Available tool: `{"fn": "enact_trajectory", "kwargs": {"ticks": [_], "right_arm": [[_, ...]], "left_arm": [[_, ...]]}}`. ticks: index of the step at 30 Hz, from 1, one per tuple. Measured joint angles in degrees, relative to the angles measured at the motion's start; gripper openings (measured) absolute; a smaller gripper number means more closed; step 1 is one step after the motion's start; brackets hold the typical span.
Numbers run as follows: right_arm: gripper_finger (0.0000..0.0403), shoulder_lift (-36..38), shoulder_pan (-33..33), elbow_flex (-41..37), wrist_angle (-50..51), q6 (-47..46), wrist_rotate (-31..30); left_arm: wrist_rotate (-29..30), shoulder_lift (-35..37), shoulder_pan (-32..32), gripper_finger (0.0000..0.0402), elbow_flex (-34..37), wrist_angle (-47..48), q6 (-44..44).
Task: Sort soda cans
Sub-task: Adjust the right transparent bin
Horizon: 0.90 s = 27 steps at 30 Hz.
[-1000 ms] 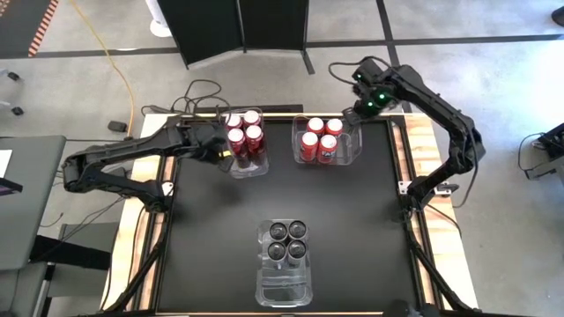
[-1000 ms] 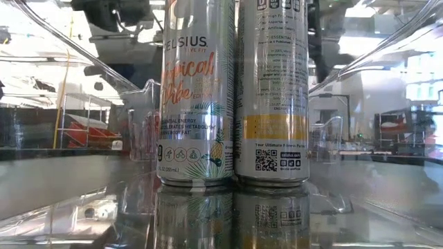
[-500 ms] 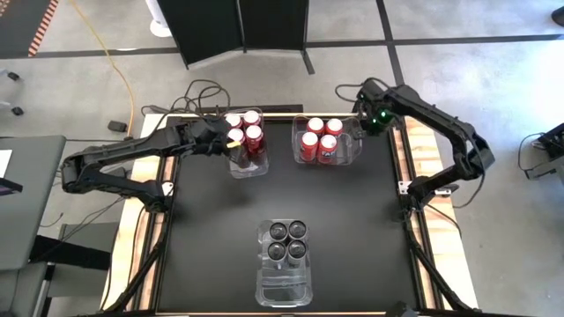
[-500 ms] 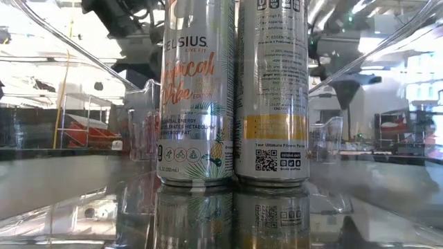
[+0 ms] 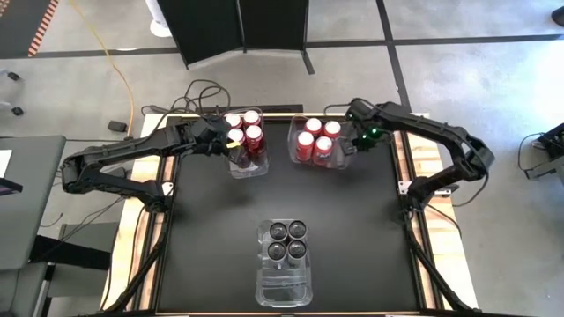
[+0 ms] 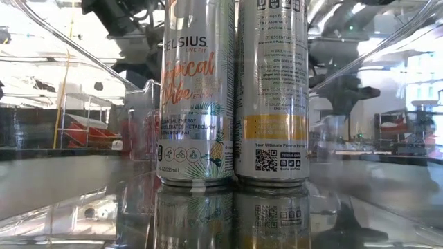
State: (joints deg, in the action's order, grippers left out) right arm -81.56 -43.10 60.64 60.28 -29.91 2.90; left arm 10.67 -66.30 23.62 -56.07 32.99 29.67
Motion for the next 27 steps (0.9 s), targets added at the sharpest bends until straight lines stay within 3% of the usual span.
{"fn": "enact_trajectory", "kwargs": {"ticks": [9,14,22,27], "right_arm": [[0.0014,-0.1,11.5,0.0,-3.3,-7.4,4.2],[0.0014,-0.3,17.7,-0.1,-10.0,-12.6,6.0],[0.0011,-4.0,21.7,0.0,-28.4,-18.2,10.8],[0.0010,-8.1,22.9,1.2,-33.2,-18.3,14.8]], "left_arm": [[-0.1,0.0,0.0,0.0002,0.0,1.0,0.0],[-0.1,0.0,0.0,0.0002,0.0,1.0,-0.8],[-0.1,0.0,0.0,0.0002,0.0,-0.3,-2.0],[-0.2,0.0,0.0,0.0002,0.0,-0.6,-1.7]]}}
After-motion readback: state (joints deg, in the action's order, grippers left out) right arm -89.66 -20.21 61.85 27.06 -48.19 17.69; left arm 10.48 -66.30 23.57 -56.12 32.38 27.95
